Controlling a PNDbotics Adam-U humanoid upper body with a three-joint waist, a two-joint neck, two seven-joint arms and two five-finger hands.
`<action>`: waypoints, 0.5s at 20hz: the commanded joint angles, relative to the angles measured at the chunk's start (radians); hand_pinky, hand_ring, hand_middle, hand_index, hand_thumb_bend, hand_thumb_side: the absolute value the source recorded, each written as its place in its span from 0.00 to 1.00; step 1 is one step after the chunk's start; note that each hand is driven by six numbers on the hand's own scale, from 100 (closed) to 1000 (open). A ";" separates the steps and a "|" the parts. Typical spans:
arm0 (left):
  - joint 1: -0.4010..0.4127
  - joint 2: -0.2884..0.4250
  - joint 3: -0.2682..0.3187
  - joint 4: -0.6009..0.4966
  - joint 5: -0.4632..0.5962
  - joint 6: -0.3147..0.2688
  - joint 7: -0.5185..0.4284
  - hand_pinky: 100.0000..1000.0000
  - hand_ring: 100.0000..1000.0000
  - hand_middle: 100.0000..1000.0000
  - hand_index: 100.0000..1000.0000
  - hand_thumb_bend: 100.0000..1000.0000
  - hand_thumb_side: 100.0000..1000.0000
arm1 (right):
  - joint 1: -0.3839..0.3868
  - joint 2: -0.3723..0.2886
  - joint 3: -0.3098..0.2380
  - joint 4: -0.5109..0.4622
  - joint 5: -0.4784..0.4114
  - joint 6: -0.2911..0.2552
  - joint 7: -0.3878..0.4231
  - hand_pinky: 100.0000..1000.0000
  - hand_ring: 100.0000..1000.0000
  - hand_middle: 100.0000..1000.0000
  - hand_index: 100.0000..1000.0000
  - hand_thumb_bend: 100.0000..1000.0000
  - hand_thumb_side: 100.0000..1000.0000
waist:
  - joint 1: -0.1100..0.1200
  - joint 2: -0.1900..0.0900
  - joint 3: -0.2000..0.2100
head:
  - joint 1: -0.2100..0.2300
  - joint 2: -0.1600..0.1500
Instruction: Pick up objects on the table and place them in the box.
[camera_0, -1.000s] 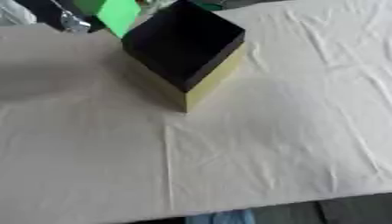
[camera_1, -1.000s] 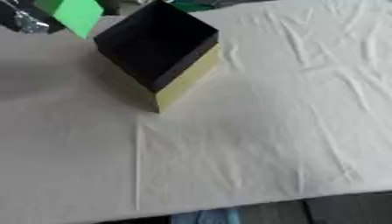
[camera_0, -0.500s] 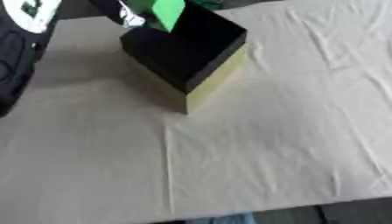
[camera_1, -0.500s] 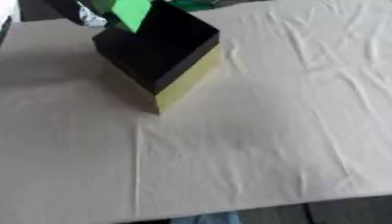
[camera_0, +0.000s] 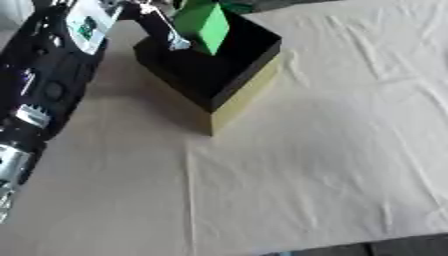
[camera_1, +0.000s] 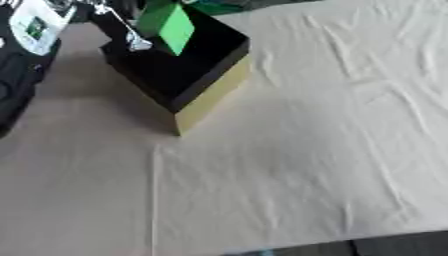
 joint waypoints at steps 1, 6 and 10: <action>-0.029 -0.005 0.030 0.029 -0.061 -0.005 0.036 0.42 0.61 0.54 0.70 0.00 0.04 | -0.015 -0.009 -0.002 -0.015 -0.007 -0.001 0.003 0.63 0.69 0.64 0.76 0.00 1.00 | -0.004 -0.014 -0.004 | 0.006 -0.012; -0.024 -0.042 0.044 0.072 -0.106 -0.012 0.073 0.42 0.61 0.54 0.70 0.00 0.06 | -0.020 0.004 0.001 -0.015 -0.012 0.001 0.008 0.63 0.69 0.63 0.76 0.00 1.00 | -0.004 -0.005 -0.012 | 0.014 -0.020; -0.022 -0.054 0.044 0.094 -0.136 -0.024 0.085 0.42 0.61 0.54 0.70 0.00 0.05 | -0.019 0.008 0.000 -0.015 -0.013 0.003 0.008 0.63 0.69 0.63 0.76 0.00 1.00 | -0.003 -0.002 -0.014 | 0.016 -0.020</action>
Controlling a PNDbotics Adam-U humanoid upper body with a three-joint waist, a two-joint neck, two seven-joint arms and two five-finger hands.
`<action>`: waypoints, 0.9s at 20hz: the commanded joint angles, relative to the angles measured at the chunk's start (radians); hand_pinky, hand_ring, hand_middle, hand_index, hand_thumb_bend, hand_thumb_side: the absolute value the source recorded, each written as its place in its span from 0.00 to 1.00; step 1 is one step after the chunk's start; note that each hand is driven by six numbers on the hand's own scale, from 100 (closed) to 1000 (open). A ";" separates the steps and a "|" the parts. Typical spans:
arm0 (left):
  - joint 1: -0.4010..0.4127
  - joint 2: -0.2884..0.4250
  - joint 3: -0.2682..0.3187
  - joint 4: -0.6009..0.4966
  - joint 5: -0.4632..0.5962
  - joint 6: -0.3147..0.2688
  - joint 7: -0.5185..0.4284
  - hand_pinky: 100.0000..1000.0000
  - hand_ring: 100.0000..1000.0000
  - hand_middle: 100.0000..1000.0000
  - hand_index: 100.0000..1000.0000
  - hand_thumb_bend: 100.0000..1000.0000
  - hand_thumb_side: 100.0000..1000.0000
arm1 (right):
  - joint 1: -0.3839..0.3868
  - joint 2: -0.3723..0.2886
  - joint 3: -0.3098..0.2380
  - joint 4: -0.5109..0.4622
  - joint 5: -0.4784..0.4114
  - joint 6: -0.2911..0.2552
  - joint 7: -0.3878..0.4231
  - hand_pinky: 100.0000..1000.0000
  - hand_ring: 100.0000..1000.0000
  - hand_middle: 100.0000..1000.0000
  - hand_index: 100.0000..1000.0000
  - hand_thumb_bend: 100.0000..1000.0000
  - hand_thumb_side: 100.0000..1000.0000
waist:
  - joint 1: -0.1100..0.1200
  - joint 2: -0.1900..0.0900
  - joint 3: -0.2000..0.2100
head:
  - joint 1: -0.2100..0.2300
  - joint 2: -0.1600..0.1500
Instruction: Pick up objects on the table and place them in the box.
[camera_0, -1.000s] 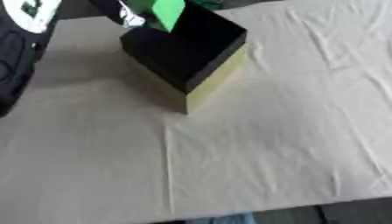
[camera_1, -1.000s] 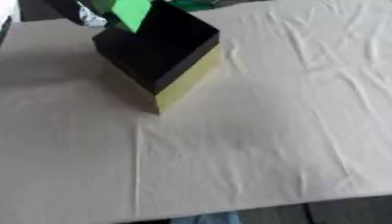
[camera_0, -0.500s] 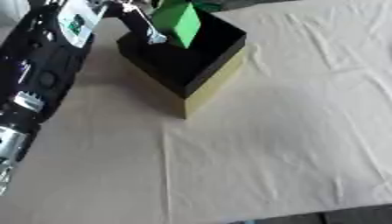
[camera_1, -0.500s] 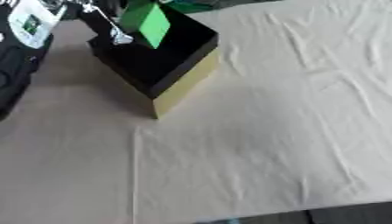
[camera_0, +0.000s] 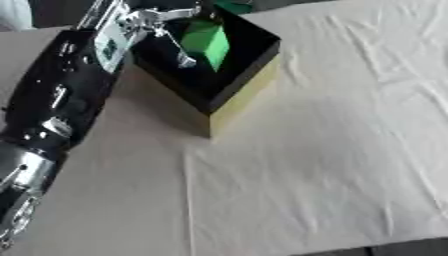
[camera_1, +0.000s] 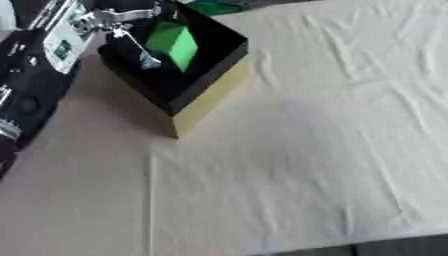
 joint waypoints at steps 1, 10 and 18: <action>-0.023 0.005 0.014 0.004 -0.023 -0.008 0.015 0.42 0.61 0.54 0.70 0.00 0.05 | -0.010 -0.010 -0.006 -0.015 -0.005 0.001 0.001 0.63 0.69 0.63 0.76 0.00 1.00 | -0.003 -0.017 -0.002 | 0.004 -0.010; -0.021 0.002 0.006 0.013 -0.117 -0.011 0.015 0.76 0.90 0.83 0.88 0.49 0.26 | -0.009 -0.007 -0.005 -0.015 -0.006 0.001 0.005 0.63 0.69 0.63 0.76 0.00 1.00 | 0.004 -0.015 -0.012 | 0.005 -0.011; -0.021 -0.003 0.026 0.007 -0.232 -0.019 0.046 0.81 0.93 0.86 0.93 0.71 0.40 | -0.006 -0.003 -0.006 -0.015 -0.009 0.005 0.007 0.63 0.69 0.63 0.76 0.00 1.00 | 0.006 -0.017 -0.014 | 0.003 -0.009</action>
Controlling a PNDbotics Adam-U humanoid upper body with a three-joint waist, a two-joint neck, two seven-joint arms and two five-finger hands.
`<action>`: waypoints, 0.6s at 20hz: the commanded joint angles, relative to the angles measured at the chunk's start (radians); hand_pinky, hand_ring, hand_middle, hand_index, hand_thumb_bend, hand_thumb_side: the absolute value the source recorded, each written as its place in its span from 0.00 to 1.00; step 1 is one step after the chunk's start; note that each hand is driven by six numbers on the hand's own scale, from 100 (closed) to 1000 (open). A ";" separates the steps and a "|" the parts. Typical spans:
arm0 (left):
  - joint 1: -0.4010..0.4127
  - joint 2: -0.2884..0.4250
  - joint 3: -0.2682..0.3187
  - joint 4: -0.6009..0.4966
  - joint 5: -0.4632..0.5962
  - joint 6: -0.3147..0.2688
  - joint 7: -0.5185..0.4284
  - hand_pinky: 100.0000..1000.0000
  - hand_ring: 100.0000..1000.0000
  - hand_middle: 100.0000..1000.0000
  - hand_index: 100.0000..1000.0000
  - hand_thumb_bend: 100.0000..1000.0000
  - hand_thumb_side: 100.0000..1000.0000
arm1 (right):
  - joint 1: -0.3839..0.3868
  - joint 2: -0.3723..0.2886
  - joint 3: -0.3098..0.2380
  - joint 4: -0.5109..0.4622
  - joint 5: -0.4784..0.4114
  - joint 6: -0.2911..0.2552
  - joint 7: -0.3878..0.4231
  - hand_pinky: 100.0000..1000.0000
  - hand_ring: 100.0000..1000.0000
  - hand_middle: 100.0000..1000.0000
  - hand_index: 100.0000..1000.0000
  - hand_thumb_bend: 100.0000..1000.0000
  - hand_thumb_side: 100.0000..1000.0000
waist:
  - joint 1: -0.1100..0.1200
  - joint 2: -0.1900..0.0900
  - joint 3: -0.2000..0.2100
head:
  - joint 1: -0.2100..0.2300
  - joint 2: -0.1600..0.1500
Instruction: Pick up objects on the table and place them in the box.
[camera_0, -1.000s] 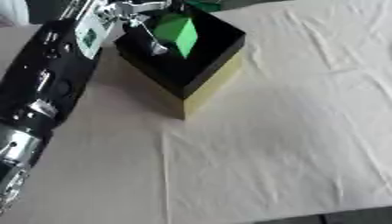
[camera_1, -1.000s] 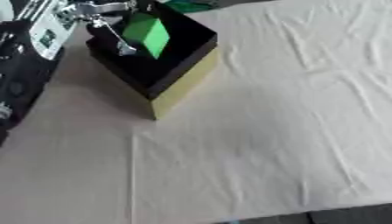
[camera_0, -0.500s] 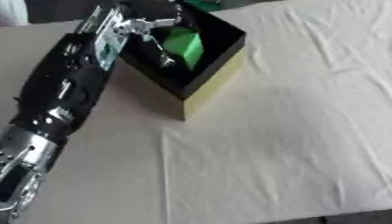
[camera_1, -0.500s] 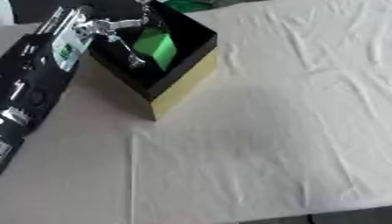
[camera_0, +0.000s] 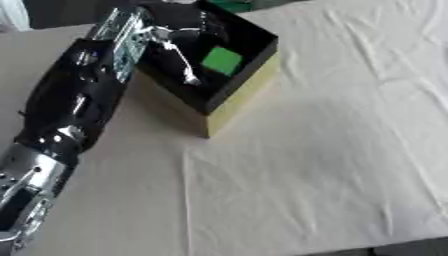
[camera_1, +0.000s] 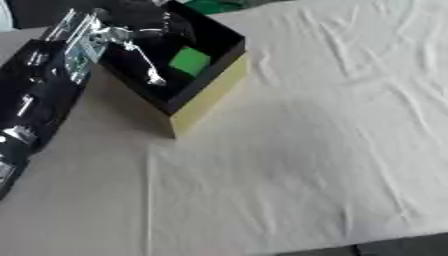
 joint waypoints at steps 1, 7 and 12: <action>-0.021 0.005 0.021 -0.013 -0.035 -0.006 0.017 0.81 0.93 0.86 0.93 0.72 0.40 | -0.006 -0.010 -0.007 -0.015 -0.008 0.002 0.002 0.63 0.69 0.63 0.76 0.00 1.00 | -0.004 -0.020 -0.002 | -0.001 -0.007; -0.021 0.005 0.032 -0.035 -0.036 -0.015 0.061 0.76 0.88 0.82 0.90 0.59 0.37 | -0.006 -0.013 -0.008 -0.015 -0.011 0.005 -0.001 0.63 0.69 0.63 0.76 0.00 1.00 | -0.006 -0.025 0.000 | -0.001 -0.004; -0.018 0.014 0.073 -0.117 0.031 -0.002 0.114 0.72 0.86 0.78 0.87 0.44 0.36 | -0.014 -0.038 -0.013 -0.015 -0.005 -0.003 -0.007 0.63 0.69 0.63 0.76 0.00 1.00 | -0.012 -0.032 0.009 | -0.001 0.011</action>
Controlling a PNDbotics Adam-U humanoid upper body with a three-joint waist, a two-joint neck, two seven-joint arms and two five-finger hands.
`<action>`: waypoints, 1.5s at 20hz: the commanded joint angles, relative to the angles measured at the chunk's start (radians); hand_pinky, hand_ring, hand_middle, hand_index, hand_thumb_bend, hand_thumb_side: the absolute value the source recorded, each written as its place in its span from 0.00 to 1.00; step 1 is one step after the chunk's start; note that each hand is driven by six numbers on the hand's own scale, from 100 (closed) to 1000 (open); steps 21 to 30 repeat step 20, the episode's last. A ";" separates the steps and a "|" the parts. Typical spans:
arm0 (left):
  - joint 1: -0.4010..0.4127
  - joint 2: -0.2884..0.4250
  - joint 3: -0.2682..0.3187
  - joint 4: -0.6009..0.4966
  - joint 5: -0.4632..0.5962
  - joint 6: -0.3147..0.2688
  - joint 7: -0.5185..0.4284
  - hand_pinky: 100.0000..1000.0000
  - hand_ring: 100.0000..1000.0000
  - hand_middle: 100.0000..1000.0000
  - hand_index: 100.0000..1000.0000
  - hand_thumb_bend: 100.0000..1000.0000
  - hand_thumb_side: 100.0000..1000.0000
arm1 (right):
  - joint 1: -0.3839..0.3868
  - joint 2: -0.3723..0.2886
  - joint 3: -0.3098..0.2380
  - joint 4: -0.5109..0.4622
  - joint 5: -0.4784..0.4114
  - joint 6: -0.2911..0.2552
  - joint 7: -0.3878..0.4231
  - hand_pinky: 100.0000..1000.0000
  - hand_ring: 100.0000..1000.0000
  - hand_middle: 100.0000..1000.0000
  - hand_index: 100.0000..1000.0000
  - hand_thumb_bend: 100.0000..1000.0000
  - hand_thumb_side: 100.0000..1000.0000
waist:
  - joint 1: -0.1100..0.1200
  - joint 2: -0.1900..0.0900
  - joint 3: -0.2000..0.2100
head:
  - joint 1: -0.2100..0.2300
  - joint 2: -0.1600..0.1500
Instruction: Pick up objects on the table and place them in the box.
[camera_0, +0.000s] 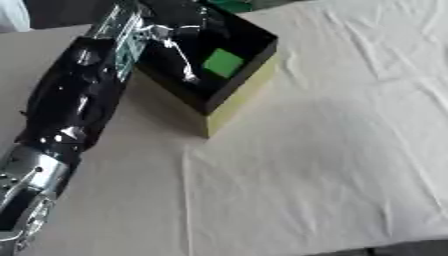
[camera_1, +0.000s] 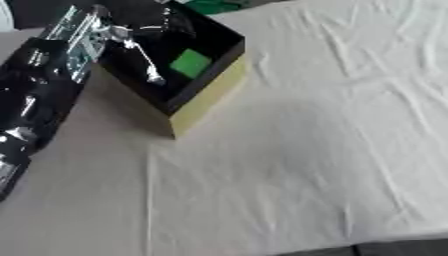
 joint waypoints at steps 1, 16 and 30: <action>-0.018 0.026 0.039 -0.079 0.047 0.005 0.040 0.71 0.85 0.76 0.86 0.42 0.37 | -0.014 -0.046 -0.014 -0.015 0.002 -0.006 -0.007 0.63 0.69 0.63 0.76 0.00 1.00 | -0.012 -0.028 0.005 | -0.002 0.011; 0.154 0.176 0.160 -0.445 0.273 0.067 0.264 0.67 0.81 0.72 0.84 0.24 0.50 | -0.015 -0.092 -0.026 -0.015 0.023 -0.038 -0.025 0.65 0.70 0.64 0.77 0.00 1.00 | -0.045 -0.052 0.061 | -0.025 0.005; 0.246 0.212 0.163 -0.538 0.330 0.106 0.322 0.67 0.82 0.73 0.84 0.23 0.53 | -0.017 -0.097 -0.031 -0.015 0.030 -0.047 -0.032 0.65 0.70 0.64 0.77 0.00 1.00 | -0.054 -0.051 0.078 | -0.027 -0.005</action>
